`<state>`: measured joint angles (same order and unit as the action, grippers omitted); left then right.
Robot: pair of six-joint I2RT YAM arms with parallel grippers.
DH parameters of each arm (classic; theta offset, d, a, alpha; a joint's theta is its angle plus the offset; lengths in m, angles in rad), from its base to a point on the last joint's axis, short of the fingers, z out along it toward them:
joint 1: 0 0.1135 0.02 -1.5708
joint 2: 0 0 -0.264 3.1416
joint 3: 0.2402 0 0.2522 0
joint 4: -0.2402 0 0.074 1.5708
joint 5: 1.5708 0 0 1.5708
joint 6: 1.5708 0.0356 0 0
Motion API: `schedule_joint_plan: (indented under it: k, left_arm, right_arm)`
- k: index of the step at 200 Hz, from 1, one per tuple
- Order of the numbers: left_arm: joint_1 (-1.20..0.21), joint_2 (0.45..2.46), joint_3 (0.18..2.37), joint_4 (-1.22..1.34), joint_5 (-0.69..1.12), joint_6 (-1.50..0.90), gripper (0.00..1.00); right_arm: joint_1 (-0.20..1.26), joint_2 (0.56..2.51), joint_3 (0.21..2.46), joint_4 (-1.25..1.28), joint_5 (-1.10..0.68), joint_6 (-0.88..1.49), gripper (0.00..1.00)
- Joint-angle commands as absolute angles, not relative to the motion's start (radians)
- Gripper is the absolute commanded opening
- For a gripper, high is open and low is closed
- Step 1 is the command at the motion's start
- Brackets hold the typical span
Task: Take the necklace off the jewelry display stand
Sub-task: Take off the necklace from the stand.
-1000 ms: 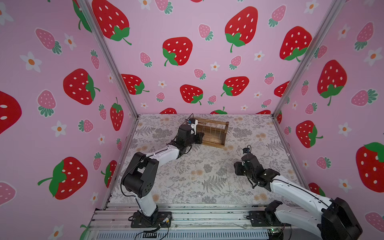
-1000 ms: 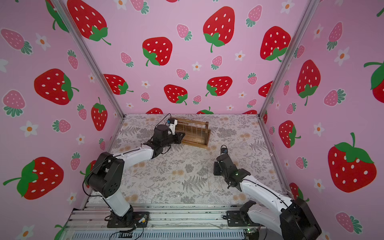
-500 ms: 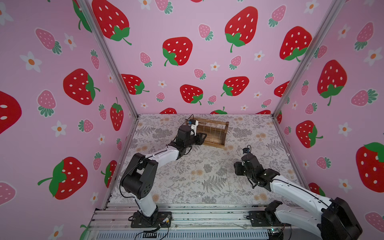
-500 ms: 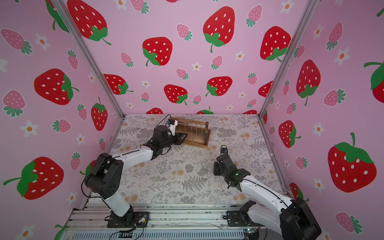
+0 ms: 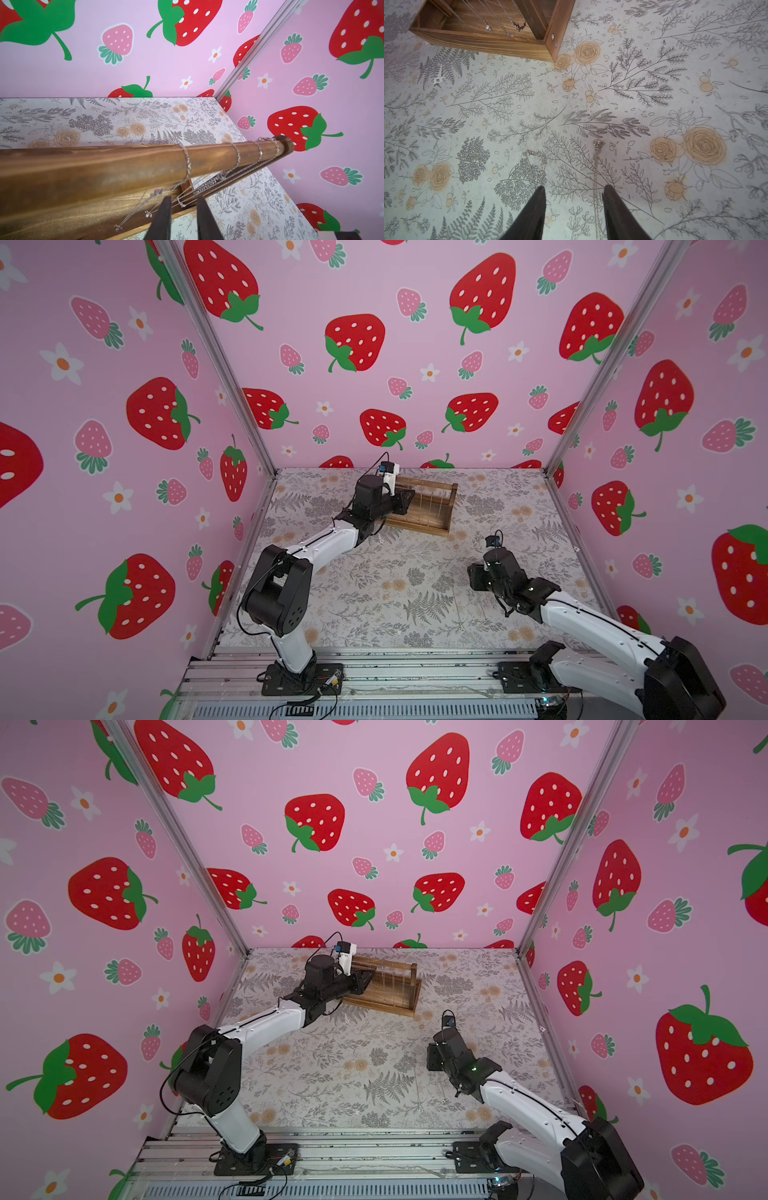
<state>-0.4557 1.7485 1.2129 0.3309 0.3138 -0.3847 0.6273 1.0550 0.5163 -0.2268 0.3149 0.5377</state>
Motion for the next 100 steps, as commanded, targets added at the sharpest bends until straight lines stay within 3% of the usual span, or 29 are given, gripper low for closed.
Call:
schedule_joint_plan:
  k: [1, 61, 100]
  left_arm:
    - [-0.449, 1.773, 1.256, 0.301, 0.311, -0.364, 0.23]
    - [-0.446, 1.755, 1.249, 0.265, 0.284, -0.332, 0.19]
    - [-0.446, 1.747, 1.246, 0.254, 0.287, -0.322, 0.24]
  right_arm:
    - [0.624, 1.039, 0.511, -0.215, 0.321, 0.542, 0.46]
    - [0.623, 1.049, 0.514, -0.213, 0.32, 0.541, 0.46]
    - [0.624, 1.058, 0.516, -0.212, 0.315, 0.541, 0.46]
